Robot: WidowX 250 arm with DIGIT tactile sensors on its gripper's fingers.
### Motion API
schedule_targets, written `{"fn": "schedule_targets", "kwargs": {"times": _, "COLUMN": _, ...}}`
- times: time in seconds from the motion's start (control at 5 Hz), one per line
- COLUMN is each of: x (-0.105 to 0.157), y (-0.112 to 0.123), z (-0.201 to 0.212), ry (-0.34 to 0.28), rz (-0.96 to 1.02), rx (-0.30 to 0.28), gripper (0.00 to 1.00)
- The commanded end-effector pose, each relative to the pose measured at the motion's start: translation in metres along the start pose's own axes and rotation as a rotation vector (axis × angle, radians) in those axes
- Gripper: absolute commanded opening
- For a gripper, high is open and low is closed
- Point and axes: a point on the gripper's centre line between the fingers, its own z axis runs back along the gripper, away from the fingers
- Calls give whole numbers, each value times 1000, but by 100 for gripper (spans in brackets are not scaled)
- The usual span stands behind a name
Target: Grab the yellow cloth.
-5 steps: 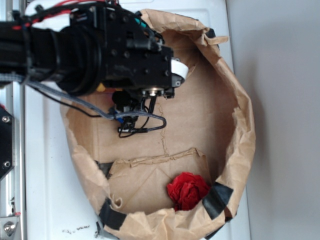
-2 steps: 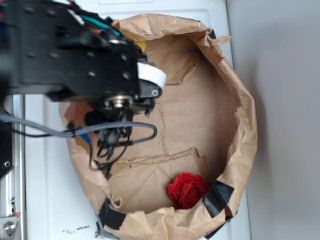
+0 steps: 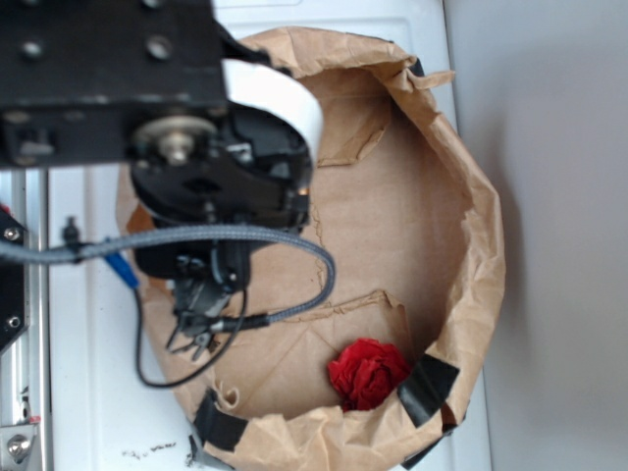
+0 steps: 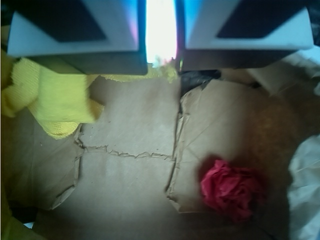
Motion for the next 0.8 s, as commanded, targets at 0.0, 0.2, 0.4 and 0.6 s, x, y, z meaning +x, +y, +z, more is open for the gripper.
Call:
{"fn": "schedule_targets", "kwargs": {"times": 0.0, "x": -9, "y": 2, "z": 14, "ry": -65, "rz": 38, "rx": 20, "gripper": 0}}
{"fn": "schedule_targets", "kwargs": {"times": 0.2, "x": -6, "y": -1, "z": 28, "ry": -112, "rz": 84, "rx": 5, "gripper": 0}}
{"fn": "schedule_targets", "kwargs": {"times": 0.4, "x": 34, "y": 28, "z": 17, "ry": -140, "rz": 135, "rx": -1, "gripper": 0}}
{"fn": "schedule_targets", "kwargs": {"times": 0.6, "x": 39, "y": 34, "z": 7, "ry": -116, "rz": 135, "rx": 38, "gripper": 0}}
